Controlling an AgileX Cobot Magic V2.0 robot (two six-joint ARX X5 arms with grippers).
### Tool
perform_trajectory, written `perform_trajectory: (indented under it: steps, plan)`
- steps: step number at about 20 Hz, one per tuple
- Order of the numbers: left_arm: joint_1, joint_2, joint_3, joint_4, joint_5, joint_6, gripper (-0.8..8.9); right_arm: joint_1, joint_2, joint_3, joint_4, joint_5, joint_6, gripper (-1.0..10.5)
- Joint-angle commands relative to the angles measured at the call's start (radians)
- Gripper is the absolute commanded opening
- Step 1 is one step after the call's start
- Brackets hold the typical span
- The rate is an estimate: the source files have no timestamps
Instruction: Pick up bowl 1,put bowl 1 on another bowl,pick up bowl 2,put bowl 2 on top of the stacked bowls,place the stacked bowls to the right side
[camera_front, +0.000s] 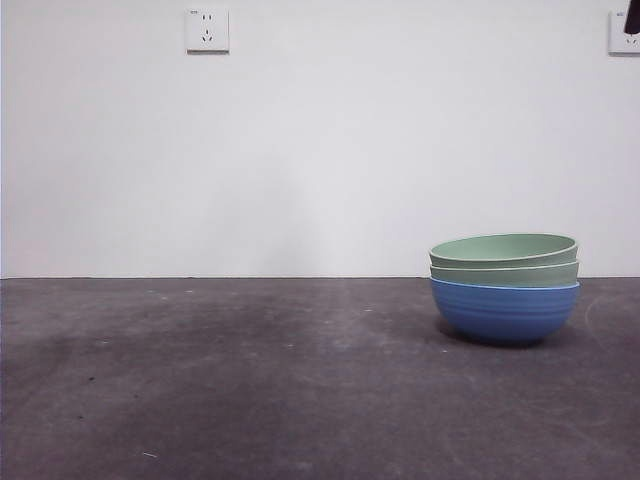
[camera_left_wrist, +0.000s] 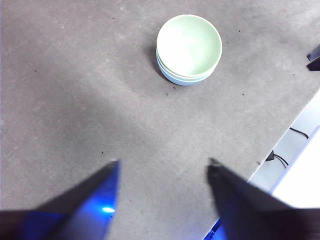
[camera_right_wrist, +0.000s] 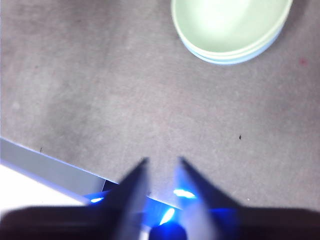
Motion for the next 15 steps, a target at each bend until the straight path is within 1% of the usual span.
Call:
perform_trajectory:
  steps: [1, 4, 6, 15]
  plan:
    - [-0.003, 0.001, -0.002, -0.046, 0.004, 0.012, -0.08, 0.003, -0.003, -0.005, -0.001, -0.001, -0.015, -0.1]
    - [-0.003, 0.001, -0.002, -0.046, 0.002, 0.011, -0.04, 0.002, -0.003, -0.005, 0.001, 0.000, -0.014, 0.0]
    - [-0.003, 0.001, -0.002, -0.045, -0.002, 0.011, -0.04, 0.002, -0.003, -0.005, 0.002, 0.000, -0.004, 0.0]
    - [-0.003, 0.001, -0.002, -0.045, -0.003, 0.011, -0.04, 0.000, -0.003, -0.005, 0.002, 0.006, -0.004, 0.0]
